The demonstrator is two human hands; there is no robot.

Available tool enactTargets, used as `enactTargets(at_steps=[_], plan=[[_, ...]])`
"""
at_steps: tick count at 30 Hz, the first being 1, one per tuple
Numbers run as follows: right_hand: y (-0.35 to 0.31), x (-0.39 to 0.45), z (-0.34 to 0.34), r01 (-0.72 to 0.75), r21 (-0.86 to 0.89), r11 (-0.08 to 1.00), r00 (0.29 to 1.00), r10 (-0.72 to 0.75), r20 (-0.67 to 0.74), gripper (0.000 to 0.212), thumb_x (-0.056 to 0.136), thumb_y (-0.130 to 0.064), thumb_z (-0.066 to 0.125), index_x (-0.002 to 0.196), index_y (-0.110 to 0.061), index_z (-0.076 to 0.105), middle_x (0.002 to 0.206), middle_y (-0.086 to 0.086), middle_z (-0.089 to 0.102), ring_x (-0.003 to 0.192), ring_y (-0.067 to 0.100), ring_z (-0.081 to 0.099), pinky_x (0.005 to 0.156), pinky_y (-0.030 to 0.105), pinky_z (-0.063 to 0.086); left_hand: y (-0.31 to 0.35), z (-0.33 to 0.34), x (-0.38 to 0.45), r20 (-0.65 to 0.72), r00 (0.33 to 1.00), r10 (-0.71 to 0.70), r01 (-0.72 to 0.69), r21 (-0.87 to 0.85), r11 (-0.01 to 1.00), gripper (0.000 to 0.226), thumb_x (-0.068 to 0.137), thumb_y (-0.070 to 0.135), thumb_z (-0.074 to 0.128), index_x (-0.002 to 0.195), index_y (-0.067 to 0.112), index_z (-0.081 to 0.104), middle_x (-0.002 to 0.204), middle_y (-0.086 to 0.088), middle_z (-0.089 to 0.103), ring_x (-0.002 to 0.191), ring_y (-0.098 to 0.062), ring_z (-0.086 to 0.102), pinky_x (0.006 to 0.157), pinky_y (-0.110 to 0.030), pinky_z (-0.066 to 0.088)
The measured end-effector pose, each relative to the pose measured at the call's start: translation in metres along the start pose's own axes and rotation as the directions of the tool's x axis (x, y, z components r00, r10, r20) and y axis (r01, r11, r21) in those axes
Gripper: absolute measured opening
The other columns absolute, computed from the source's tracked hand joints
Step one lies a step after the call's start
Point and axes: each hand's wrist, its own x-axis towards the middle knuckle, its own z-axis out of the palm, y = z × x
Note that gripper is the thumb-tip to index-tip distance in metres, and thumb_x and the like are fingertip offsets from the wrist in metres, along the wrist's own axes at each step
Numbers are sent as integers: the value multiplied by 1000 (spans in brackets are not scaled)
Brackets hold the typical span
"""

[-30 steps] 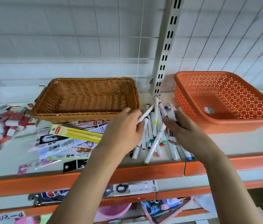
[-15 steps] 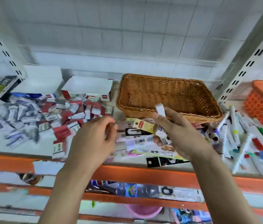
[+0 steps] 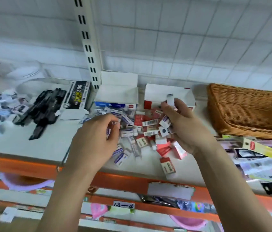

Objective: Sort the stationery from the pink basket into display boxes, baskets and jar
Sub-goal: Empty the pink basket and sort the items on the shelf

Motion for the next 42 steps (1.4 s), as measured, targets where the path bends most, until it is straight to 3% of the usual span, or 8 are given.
enactTargets(at_steps=[3, 6, 13, 22, 26, 33, 38, 42], plan=[[-8, 4, 19, 98, -176, 980, 995, -92, 46, 26, 90, -36, 58, 99, -12, 57, 85, 28, 55, 56, 20, 48, 53, 30, 43, -15, -8, -3, -4, 999, -44, 44, -8, 999, 15, 89, 23, 57, 100, 21, 66, 91, 3, 70, 68, -19, 61, 63, -32, 49], [-8, 10, 28, 207, -507, 837, 978, -185, 95, 29, 90, -36, 58, 75, -12, 54, 52, -2, 46, 42, 6, 38, 46, 18, 32, -22, -13, -8, -11, 997, -72, 72, -9, 997, 15, 90, 24, 57, 101, 22, 66, 95, 4, 70, 72, -18, 62, 65, -32, 49], [-2, 24, 56, 315, -802, 507, 934, -318, 165, 27, 93, -42, 51, 80, -18, 44, 63, -1, 47, 70, 25, 50, 58, 29, 34, -33, -25, -24, -23, 992, -123, 124, 12, 992, 16, 90, 27, 54, 101, 23, 65, 95, 5, 70, 58, -14, 50, 64, -32, 47], [-10, 28, 88, 323, -669, 669, 944, -281, 175, 33, 97, -42, 42, 73, -21, 38, 63, -1, 49, 55, 14, 44, 52, 29, 33, -53, -31, -14, 16, 997, -70, 70, -5, 998, 12, 91, 25, 54, 97, 23, 64, 90, 8, 68, 57, -7, 54, 63, -31, 48], [-22, 34, 103, 6, -41, 999, 1000, -6, 5, 20, 98, -30, 46, 97, -12, 53, 76, 4, 60, 55, 10, 47, 50, 20, 39, -82, -44, 7, 47, 999, -4, 5, -16, 1000, 15, 92, 26, 53, 100, 22, 65, 92, 10, 69, 52, -2, 49, 57, -25, 42], [-17, 33, 163, -241, 658, 714, 960, 273, 56, 11, 93, -8, 50, 82, -12, 50, 61, 8, 57, 60, 14, 45, 52, 20, 40, -150, -81, 26, 132, 988, 77, -75, -16, 997, 16, 90, 23, 55, 101, 17, 65, 93, 6, 67, 79, -15, 61, 68, -34, 51], [-17, 27, 198, -192, 560, 806, 970, 241, -14, 13, 91, -13, 53, 78, -15, 51, 61, 5, 53, 49, 13, 45, 52, 25, 35, -187, -102, 29, 117, 990, 80, -79, -13, 997, 13, 90, 24, 56, 98, 19, 65, 84, 7, 65, 69, -14, 56, 59, -30, 45], [-10, 28, 231, -76, -59, 995, 991, 69, -114, 21, 84, -27, 61, 68, -18, 51, 57, 0, 51, 54, 15, 46, 58, 30, 35, -208, -115, 30, 65, 995, 77, -76, -13, 997, 14, 90, 23, 56, 98, 17, 66, 87, 5, 67, 71, -15, 59, 63, -33, 49]])
